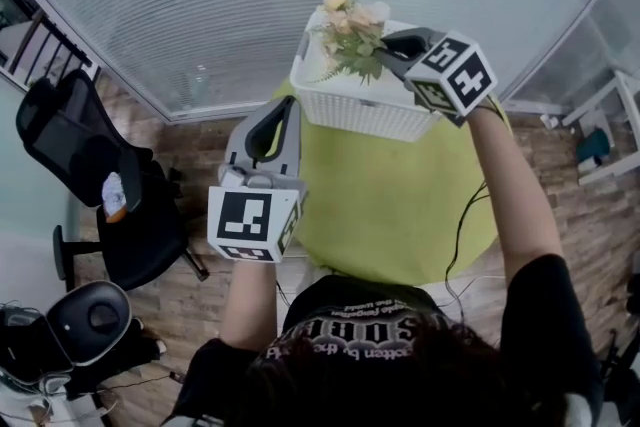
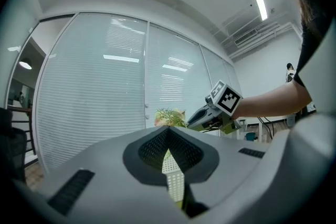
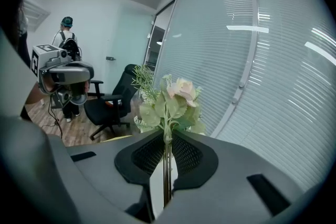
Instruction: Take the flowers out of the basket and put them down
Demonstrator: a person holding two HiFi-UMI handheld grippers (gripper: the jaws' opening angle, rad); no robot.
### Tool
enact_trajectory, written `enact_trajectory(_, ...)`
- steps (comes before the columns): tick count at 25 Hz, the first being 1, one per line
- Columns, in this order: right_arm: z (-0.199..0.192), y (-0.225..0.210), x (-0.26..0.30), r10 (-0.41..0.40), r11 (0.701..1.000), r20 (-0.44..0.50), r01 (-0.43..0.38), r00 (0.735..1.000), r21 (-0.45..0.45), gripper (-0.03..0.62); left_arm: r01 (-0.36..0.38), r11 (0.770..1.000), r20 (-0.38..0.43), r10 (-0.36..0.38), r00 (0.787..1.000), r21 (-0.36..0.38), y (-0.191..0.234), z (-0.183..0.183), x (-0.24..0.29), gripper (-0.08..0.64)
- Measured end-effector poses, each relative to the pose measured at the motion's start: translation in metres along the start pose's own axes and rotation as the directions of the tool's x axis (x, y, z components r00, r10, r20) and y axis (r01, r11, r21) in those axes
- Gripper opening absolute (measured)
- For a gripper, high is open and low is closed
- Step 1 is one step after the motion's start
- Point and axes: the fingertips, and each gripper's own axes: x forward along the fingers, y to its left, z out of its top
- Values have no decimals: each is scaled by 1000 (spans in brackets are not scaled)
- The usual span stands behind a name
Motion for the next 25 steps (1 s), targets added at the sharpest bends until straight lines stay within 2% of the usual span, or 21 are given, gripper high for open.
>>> enact_trajectory(3,11,18,-8,42,999,31,-41,999,-26,61,-15,1000,4,15,1000,-6,3,10,2,2)
enact_trajectory(6,14,60,-6,75,996,59,-72,995,-44,61,-26,1000,22,26,999,-7,12,4,-17,2)
enact_trajectory(9,9,95,0,99,994,69,-96,993,-46,61,-33,999,29,33,999,-10,17,-2,-33,2)
enact_trajectory(14,-5,126,12,138,989,56,-134,989,-64,61,-35,999,31,36,999,-32,19,-6,-42,2)
enact_trajectory(19,-38,161,31,190,980,20,-189,982,-56,63,-37,998,10,38,999,-45,15,-13,-50,2)
enact_trajectory(25,-95,194,65,250,968,-31,-250,968,27,63,-28,999,-12,27,1000,-38,13,-31,-56,2)
